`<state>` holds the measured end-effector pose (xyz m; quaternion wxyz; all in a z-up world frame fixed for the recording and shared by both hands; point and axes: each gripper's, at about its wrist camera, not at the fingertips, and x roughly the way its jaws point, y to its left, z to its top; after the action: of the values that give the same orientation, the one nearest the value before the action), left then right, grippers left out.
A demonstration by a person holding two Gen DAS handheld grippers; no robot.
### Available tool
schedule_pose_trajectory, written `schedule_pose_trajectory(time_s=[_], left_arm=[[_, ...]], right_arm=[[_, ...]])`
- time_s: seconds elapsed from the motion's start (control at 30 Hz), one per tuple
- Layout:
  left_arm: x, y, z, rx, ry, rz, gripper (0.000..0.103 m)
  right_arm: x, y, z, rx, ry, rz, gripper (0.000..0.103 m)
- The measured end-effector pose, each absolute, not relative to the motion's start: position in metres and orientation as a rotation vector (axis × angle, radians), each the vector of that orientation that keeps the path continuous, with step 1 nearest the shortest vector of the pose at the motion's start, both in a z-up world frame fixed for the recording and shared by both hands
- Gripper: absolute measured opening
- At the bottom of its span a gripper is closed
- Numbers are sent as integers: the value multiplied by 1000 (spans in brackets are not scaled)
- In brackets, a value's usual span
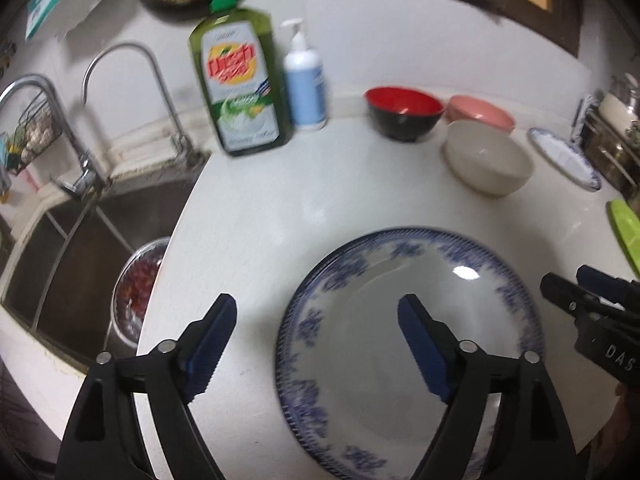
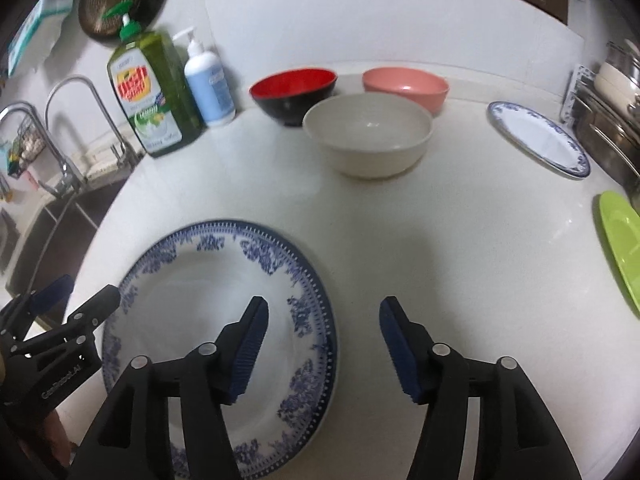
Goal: Organize plates and bowls
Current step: 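Lower the plate onto the counter and open both grippers, then move both grippers to the rim of the lime-green plate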
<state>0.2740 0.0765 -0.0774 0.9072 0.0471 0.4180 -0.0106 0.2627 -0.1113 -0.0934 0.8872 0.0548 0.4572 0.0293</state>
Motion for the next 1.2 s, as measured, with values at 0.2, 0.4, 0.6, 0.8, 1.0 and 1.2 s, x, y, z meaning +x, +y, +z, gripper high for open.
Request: schedule_pose_trajectory(time_s=[0.2,0.4,0.6,0.8,1.0,1.2], left_arm=[[274,38,-52,138,790,-113,95],[275,-11,-36,168,744,-241,97],[272,-70,-16,203,691,-376,97],[270,-128,-1,245,637,-494,98],[271,-180,6,260,630,-592,98],[275,-228,7,281,622,-642,98]], right_arm=[[247,-145,-77,158,911,-12,68],[227,-190,-55,199,859,-128,73],[205,-235,-33,215,794,-254,73],[186,-287,-17,236,746,-390,73],[170,-332,-9,257,714,-475,73],[161,-376,-5,278,686,-537,73]])
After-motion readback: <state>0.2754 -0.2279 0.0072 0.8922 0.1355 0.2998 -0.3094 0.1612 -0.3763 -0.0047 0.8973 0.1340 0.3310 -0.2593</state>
